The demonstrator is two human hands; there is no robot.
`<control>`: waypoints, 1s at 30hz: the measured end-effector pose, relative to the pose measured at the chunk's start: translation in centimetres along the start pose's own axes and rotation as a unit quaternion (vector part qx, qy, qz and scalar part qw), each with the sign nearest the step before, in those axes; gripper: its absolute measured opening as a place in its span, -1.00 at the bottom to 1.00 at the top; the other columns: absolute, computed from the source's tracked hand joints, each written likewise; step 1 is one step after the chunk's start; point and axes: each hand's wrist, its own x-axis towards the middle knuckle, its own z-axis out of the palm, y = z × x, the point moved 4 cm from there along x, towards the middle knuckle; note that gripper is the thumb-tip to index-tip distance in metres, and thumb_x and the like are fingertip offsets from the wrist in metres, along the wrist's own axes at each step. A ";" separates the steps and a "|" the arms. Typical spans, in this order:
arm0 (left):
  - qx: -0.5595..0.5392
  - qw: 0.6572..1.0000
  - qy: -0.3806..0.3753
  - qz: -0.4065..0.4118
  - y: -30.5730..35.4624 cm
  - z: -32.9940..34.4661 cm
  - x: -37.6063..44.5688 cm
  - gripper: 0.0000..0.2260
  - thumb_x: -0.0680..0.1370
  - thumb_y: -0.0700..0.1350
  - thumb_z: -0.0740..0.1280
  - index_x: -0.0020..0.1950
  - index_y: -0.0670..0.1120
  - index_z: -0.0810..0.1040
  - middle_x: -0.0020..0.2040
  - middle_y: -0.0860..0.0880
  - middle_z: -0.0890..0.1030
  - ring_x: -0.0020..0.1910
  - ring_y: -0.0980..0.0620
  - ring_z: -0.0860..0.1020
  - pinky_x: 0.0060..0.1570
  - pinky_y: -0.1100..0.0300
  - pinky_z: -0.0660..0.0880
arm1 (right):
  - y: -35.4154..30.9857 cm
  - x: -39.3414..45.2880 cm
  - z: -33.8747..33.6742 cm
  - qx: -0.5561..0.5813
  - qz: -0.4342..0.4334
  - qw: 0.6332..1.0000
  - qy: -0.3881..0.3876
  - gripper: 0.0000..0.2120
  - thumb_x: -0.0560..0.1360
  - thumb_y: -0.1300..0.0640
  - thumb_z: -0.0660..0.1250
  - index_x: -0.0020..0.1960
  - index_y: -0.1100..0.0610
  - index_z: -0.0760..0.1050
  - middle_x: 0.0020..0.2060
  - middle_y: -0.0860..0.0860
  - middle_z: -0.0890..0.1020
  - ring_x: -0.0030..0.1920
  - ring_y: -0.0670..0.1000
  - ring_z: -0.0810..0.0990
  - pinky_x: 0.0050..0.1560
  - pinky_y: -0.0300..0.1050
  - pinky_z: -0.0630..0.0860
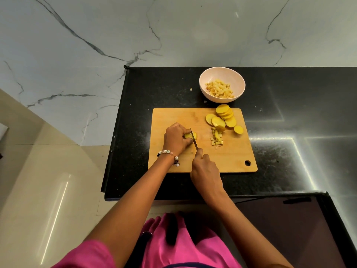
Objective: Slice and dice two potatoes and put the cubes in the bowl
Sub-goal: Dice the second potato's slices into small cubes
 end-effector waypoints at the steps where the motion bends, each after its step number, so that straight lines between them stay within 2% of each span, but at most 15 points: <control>1: -0.005 1.000 0.002 0.001 -0.1 0.0 0.0 -0.64 0.35 -0.10 0.53 0.12 -0.10 0.64 0.04 -0.06 0.59 -0.06 -0.01 0.57 0.01 0.07 0.53 | 0.2 -0.7 0.1 -0.004 -0.002 1.000 -0.008 -0.48 0.56 0.32 0.01 0.49 0.33 0.02 0.09 0.22 0.48 -0.05 0.23 0.57 -0.24 -0.05 0.32; 5: -0.023 1.000 -0.005 0.001 -0.1 -0.2 -0.2 -0.60 0.34 -0.12 0.55 0.16 -0.12 0.62 0.05 -0.05 0.58 -0.08 0.03 0.58 0.03 0.15 0.54 | 0.9 -1.4 -0.9 0.029 0.017 0.999 -0.037 -0.46 0.55 0.28 0.06 0.51 0.27 0.02 0.13 0.22 0.46 0.03 0.24 0.53 -0.17 -0.01 0.36; 8: -0.053 0.999 -0.005 0.001 -0.8 -0.5 -0.5 -0.55 0.33 -0.18 0.55 0.20 -0.16 0.58 0.06 -0.06 0.56 -0.08 0.07 0.56 -0.01 0.34 0.51 | 1.0 -0.6 -1.8 0.045 0.023 0.998 -0.026 -0.46 0.56 0.27 0.06 0.51 0.25 0.03 0.13 0.22 0.47 0.04 0.23 0.51 -0.14 -0.01 0.36; 10: -0.064 0.998 -0.003 0.000 -1.0 -0.8 -0.7 -0.56 0.34 -0.20 0.54 0.20 -0.17 0.58 0.06 -0.07 0.54 -0.06 0.09 0.55 -0.05 0.40 0.49 | 0.9 -0.1 -2.0 0.050 0.022 0.998 -0.019 -0.46 0.56 0.26 0.07 0.51 0.23 0.05 0.11 0.21 0.48 0.03 0.23 0.51 -0.14 -0.01 0.36; 13: -0.064 0.998 0.003 0.003 -1.0 -0.8 -0.9 -0.59 0.35 -0.19 0.53 0.18 -0.17 0.59 0.05 -0.07 0.52 -0.04 0.06 0.55 -0.02 0.34 0.51 | 0.6 0.7 -1.7 0.056 0.023 0.998 -0.020 -0.49 0.55 0.27 0.07 0.49 0.24 0.10 0.09 0.22 0.49 0.02 0.25 0.51 -0.18 -0.01 0.33; 17: -0.075 0.997 0.020 0.006 -0.9 -0.7 -1.0 -0.62 0.34 -0.17 0.53 0.14 -0.17 0.62 0.02 -0.06 0.53 -0.07 0.04 0.56 0.00 0.21 0.55 | 0.2 1.4 -1.3 0.039 0.022 0.999 -0.016 -0.47 0.55 0.29 0.07 0.50 0.26 0.06 0.11 0.23 0.49 0.04 0.24 0.52 -0.10 0.02 0.42; 23: -0.075 0.996 0.036 0.011 -0.7 -0.8 -0.9 -0.67 0.34 -0.17 0.53 0.09 -0.18 0.64 -0.04 -0.07 0.55 -0.14 0.05 0.55 -0.07 0.25 0.54 | -0.7 2.3 -0.7 0.037 0.012 0.999 0.006 -0.51 0.55 0.32 0.03 0.47 0.30 0.10 0.08 0.25 0.51 0.01 0.26 0.54 -0.14 0.00 0.40; 27: -0.080 0.996 0.045 0.013 -0.7 -0.8 -0.9 -0.67 0.33 -0.15 0.55 0.06 -0.19 0.65 -0.07 -0.07 0.56 -0.16 0.04 0.56 -0.10 0.24 0.54 | -0.2 0.6 0.0 0.006 -0.001 1.000 -0.015 -0.47 0.56 0.32 0.02 0.50 0.32 0.01 0.11 0.24 0.48 -0.02 0.24 0.56 -0.21 -0.04 0.33; 30: -0.080 0.995 0.054 0.014 -0.7 -0.8 -1.0 -0.66 0.32 -0.13 0.56 0.05 -0.18 0.66 -0.07 -0.05 0.56 -0.18 0.06 0.55 -0.15 0.28 0.52 | 0.2 -1.6 0.2 -0.001 0.001 0.999 -0.041 -0.44 0.56 0.30 0.02 0.52 0.30 -0.06 0.16 0.21 0.45 0.00 0.21 0.56 -0.16 -0.03 0.41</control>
